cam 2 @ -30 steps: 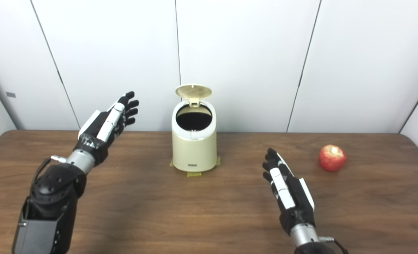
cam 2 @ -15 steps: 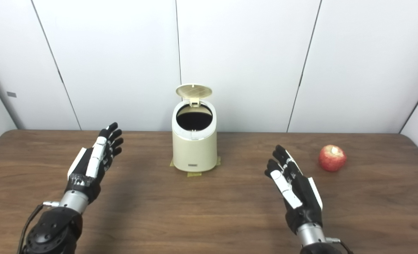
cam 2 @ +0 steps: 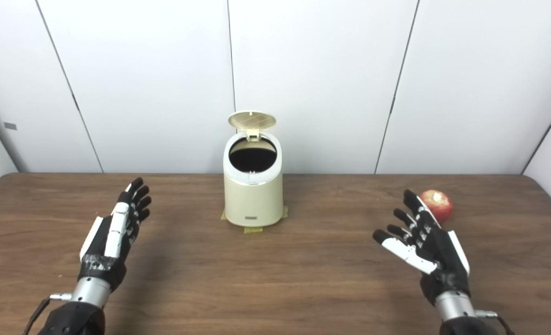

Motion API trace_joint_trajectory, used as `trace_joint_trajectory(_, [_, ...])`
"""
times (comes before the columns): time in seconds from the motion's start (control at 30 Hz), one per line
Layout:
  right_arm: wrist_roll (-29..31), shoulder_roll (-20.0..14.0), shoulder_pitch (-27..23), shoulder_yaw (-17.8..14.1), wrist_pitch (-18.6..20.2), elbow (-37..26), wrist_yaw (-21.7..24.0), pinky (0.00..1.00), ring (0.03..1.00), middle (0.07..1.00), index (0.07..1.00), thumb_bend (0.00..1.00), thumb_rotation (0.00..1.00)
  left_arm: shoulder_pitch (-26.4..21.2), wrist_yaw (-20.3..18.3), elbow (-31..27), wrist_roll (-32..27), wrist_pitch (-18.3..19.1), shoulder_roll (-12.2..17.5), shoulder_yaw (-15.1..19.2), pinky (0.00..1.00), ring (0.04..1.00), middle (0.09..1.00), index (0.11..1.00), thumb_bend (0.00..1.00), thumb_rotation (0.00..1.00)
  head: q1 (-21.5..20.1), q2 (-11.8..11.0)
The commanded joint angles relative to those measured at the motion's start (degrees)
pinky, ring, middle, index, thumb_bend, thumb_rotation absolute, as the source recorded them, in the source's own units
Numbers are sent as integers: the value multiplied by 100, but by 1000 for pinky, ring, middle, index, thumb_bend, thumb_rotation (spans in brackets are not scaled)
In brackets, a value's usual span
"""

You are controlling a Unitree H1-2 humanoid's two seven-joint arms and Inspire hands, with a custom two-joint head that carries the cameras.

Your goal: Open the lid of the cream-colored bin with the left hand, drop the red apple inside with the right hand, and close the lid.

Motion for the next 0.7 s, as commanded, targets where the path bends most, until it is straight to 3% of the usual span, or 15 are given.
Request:
trace_joint_trajectory(0.0, [-136, -220, -117, -90, -195, -458, -39, 685, 855, 909, 868, 803, 205, -108, 34, -32, -58, -281, 17, -2, 978, 975, 988, 1000, 540, 1000, -100, -22])
trace_joint_trajectory(0.1, [-396, -417, -89, -204, 21, -685, -164, 672, 841, 894, 852, 828, 217, -59, 18, 88, -113, -368, 15, 5, 996, 982, 994, 1000, 532, 1000, -183, -83])
trace_joint_trajectory(0.13, [-515, -464, -84, -236, 106, -733, -225, 723, 820, 865, 843, 845, 248, -46, 16, 114, -130, -382, 12, 9, 999, 981, 994, 1000, 544, 1000, -183, -83])
trace_joint_trajectory(0.23, [-676, -609, -64, -354, 237, -858, -293, 752, 792, 842, 838, 850, 263, -40, 24, 178, -187, -404, -5, 23, 1000, 980, 990, 1000, 568, 1000, -369, -115])
trace_joint_trajectory(0.37, [-950, -895, -35, -415, 207, -879, -276, 722, 793, 845, 825, 765, 229, -31, 2, 227, -174, -458, 55, -12, 1000, 979, 993, 1000, 572, 1000, -539, -105])
trace_joint_trajectory(0.47, [-1222, -1096, -56, -451, 273, -747, -342, 757, 792, 835, 819, 782, 261, 7, -45, 190, -203, -414, 81, -39, 983, 968, 980, 1000, 547, 1000, -795, -135])
trace_joint_trajectory(0.6, [-1420, -1260, -129, -523, 119, -497, -380, 725, 775, 823, 814, 771, 227, 69, -119, 146, -274, -358, 127, -67, 997, 984, 983, 1000, 521, 1000, -1049, -141])
trace_joint_trajectory(0.67, [-1507, -1328, -200, -548, 292, -393, -387, 754, 796, 831, 816, 786, 232, 90, -136, 135, -282, -362, 148, -78, 1000, 994, 994, 1000, 507, 1000, -1075, -123])
